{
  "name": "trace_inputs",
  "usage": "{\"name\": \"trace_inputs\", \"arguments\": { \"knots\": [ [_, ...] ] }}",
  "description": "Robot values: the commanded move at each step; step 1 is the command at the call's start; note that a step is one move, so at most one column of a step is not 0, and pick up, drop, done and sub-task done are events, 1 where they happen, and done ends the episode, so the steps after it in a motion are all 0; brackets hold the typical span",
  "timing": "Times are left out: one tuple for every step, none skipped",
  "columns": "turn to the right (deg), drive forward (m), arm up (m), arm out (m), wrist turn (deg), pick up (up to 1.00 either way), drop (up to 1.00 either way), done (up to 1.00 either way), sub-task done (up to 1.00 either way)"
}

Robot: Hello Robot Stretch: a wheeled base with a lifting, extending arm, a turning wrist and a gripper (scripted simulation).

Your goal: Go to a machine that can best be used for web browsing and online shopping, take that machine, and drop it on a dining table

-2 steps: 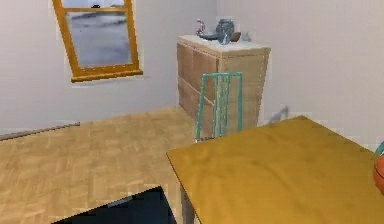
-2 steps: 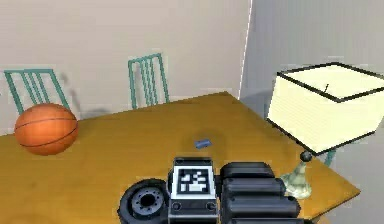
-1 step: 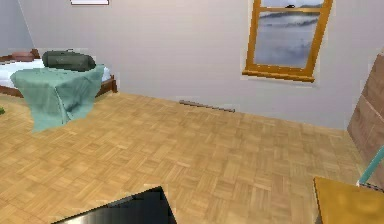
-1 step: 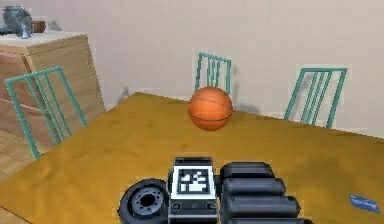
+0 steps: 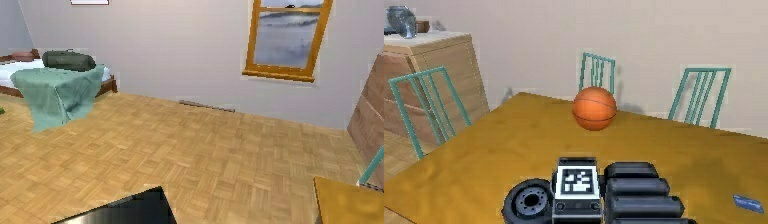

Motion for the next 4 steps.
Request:
{"name": "trace_inputs", "arguments": {
  "knots": [
    [0.0, 0.00, 0.00, 0.30, 0.0, 0.00, 0.00, 0.00, 0.00],
    [0.0, 0.00, 0.00, 0.00, 45.0, 0.00, 0.00, 0.00, 0.00],
    [0.0, 0.00, 0.00, 0.00, 45.0, 0.00, 0.00, 0.00, 0.00],
    [0.0, 0.00, 0.00, 0.00, 45.0, 0.00, 0.00, 0.00, 0.00]
  ]
}}
